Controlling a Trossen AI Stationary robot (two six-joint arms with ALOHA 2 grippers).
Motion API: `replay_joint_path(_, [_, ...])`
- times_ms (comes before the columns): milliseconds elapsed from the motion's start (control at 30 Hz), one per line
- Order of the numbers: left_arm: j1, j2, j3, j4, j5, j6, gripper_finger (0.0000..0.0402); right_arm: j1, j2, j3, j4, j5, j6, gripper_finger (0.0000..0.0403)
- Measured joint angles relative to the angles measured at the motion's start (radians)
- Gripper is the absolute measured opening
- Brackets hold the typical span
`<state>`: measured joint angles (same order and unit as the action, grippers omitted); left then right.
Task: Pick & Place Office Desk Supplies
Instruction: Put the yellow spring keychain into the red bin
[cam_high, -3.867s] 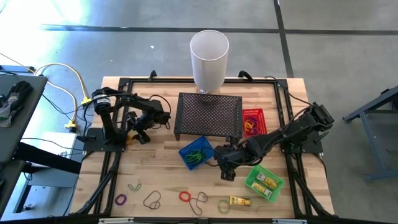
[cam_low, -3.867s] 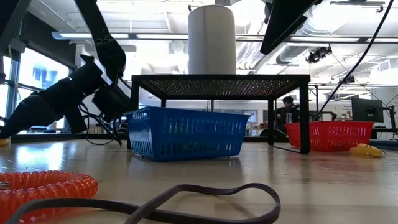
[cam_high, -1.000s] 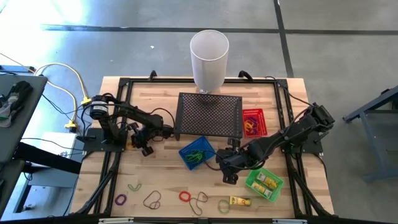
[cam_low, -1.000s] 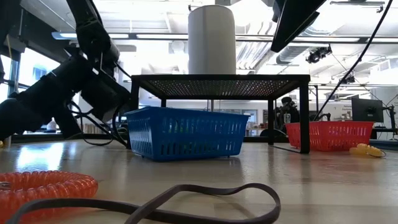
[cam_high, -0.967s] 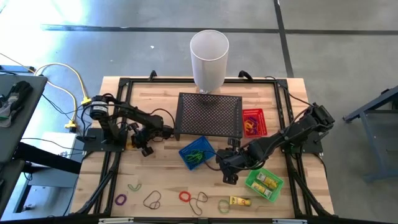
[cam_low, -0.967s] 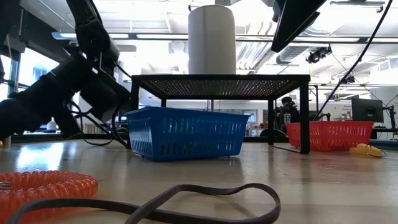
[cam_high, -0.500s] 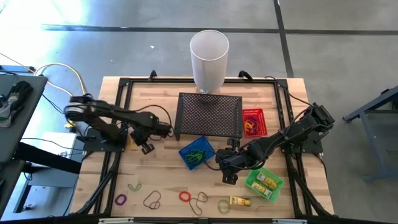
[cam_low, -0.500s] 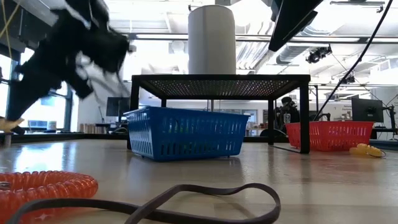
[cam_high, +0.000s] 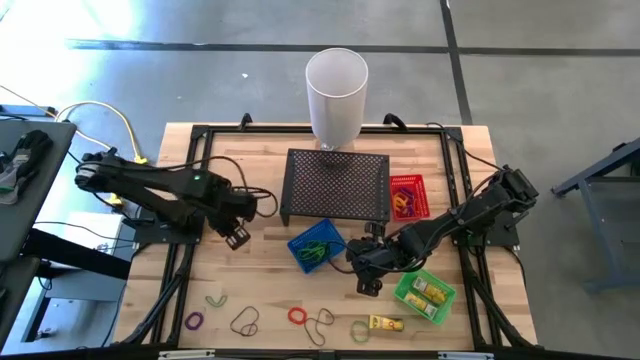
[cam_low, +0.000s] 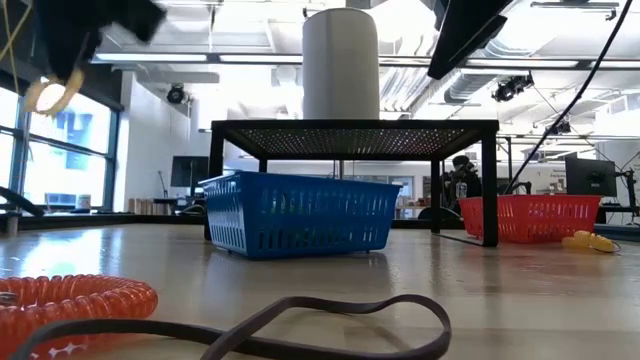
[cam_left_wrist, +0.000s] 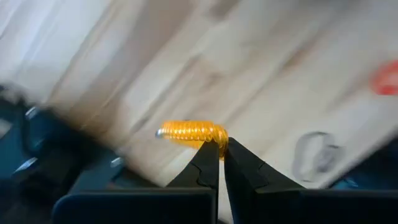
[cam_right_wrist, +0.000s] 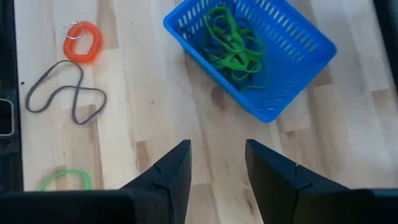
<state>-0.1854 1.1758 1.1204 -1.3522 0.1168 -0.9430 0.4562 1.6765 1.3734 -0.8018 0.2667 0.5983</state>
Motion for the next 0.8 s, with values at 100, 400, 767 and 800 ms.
replay_joint_path(100, [-0.085,-0.010,0.079,0.045,-0.051,-0.017,0.0001,0.000,-0.015,0.000,-0.005,0.021,0.000,0.0139])
replay_joint_path(400, [-0.211,-0.012,0.166,0.413,-0.195,0.054,0.0001,0.000,-0.054,0.003,0.011,0.076,-0.031,0.0139])
replay_joint_path(767, [-0.183,0.033,0.167,0.977,-0.149,0.396,0.0001,-0.005,-0.019,0.000,0.202,0.017,-0.135,0.0139])
replay_joint_path(800, [-0.182,0.037,0.167,0.997,-0.132,0.415,0.0001,-0.007,-0.015,-0.002,0.205,-0.002,-0.141,0.0139])
